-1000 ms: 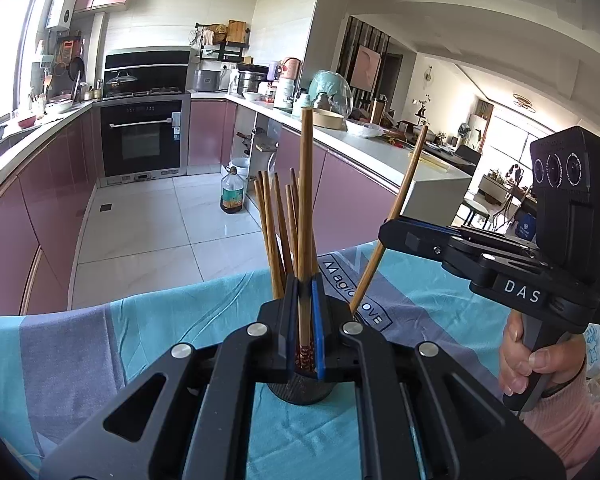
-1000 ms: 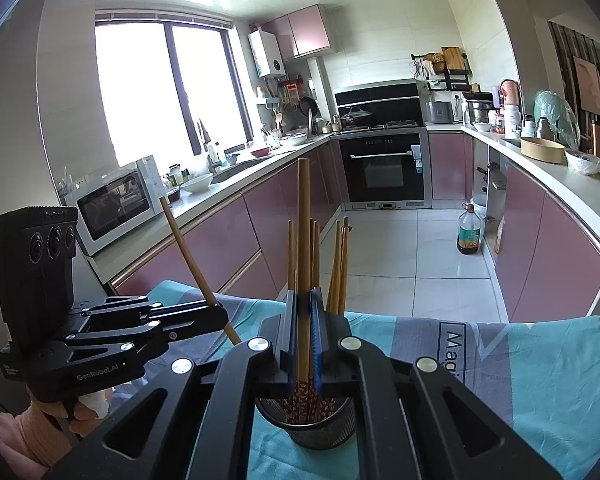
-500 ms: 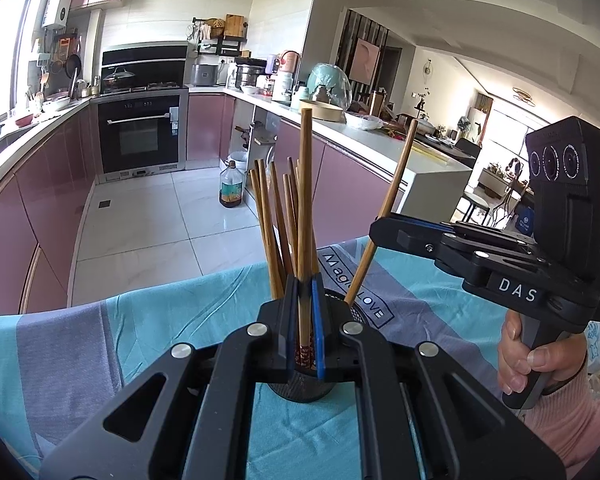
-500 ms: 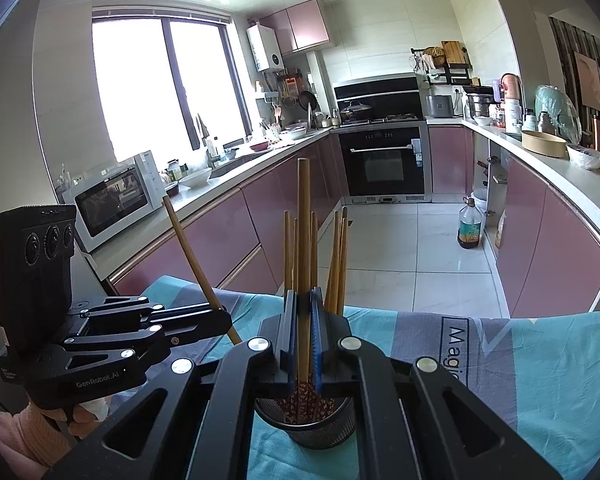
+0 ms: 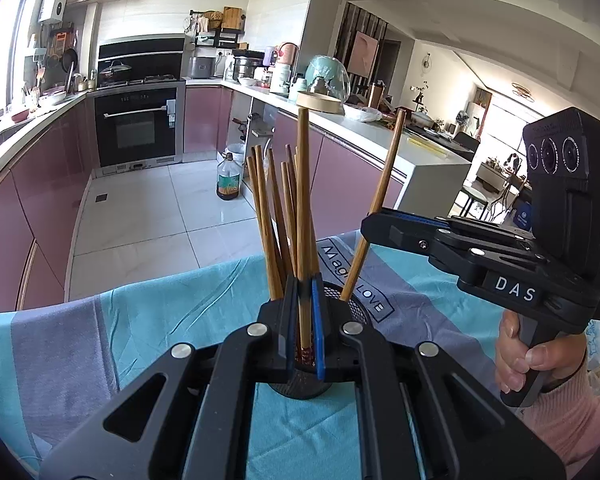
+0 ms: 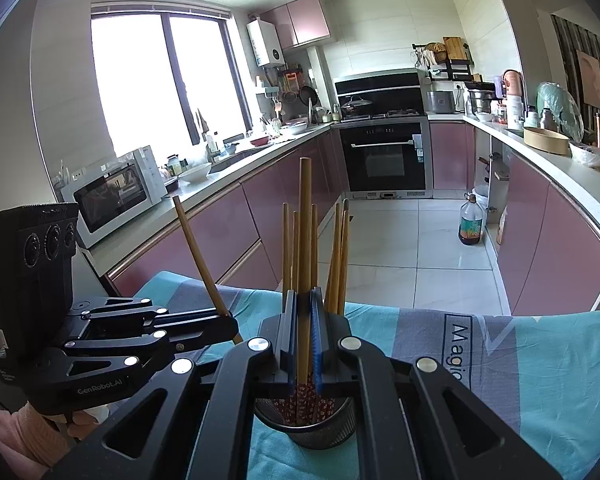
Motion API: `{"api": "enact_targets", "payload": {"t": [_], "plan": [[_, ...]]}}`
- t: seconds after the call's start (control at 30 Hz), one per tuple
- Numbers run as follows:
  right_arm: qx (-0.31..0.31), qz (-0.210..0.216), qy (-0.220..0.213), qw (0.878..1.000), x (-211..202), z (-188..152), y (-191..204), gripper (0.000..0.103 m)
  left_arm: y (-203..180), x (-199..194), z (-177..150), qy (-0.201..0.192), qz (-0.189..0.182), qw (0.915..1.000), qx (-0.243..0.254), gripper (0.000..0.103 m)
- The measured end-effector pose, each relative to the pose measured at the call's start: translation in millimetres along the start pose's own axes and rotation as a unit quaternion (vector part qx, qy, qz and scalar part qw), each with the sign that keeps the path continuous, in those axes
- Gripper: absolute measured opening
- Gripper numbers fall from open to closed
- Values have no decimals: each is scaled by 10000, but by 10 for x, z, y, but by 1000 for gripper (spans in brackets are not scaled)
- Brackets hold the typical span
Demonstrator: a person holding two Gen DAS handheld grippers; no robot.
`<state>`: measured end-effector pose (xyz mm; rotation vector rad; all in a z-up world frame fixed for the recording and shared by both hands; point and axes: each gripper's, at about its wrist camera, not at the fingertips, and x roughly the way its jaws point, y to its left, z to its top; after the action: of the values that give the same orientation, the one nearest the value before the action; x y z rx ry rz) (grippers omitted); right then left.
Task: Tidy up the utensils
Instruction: 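Lower both chopsticks tip-first into the mesh holder among the others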
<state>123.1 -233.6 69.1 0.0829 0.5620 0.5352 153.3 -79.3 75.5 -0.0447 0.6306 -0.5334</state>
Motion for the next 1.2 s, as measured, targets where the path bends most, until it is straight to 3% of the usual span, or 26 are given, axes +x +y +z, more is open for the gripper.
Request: {"api": "enact_targets", "payload": {"t": [1.2], "plan": [[-68, 25, 296, 9995, 259, -62, 28, 5, 53, 277, -112, 132, 84, 9999, -31, 8]]}}
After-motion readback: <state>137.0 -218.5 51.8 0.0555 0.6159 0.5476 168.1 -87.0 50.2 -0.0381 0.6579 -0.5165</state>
